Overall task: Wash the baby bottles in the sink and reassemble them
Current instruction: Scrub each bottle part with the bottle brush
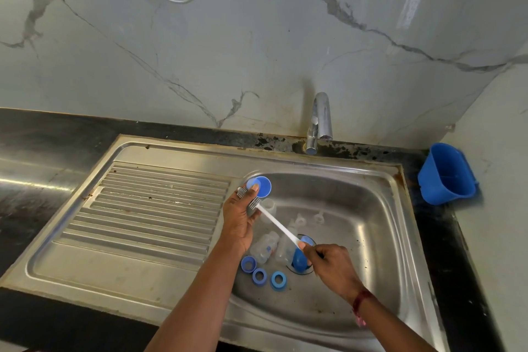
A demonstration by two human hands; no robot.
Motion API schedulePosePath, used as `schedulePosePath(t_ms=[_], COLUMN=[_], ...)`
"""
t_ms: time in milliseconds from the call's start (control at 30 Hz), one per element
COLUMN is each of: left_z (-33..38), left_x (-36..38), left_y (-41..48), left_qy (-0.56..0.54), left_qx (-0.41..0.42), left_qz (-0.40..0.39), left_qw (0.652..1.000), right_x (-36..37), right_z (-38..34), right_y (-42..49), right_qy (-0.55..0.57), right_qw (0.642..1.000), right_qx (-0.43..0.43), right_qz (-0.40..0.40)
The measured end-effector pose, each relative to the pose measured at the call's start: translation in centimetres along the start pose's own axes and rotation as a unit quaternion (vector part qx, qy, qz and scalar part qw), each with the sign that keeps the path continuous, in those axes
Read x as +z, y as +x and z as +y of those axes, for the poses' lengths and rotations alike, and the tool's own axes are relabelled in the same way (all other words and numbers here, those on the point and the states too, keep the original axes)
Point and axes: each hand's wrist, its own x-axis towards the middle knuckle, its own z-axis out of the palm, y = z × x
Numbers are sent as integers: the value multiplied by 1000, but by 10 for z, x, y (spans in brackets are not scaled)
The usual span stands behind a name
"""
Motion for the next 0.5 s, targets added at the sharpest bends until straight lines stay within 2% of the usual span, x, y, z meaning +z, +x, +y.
schedulePosePath(t_ms=[333, 500], left_z=[6, 5], left_x=[6, 7], left_y=[6, 3], left_qy=[-24, 4], left_qx=[-2, -3], left_qz=[20, 1], left_qw=[1000, 1000], right_x=[9, 8], right_z=[-6, -8], right_y=[-1, 3], right_qy=[42, 32], right_qw=[999, 999], right_qx=[-9, 4], right_qz=[27, 18])
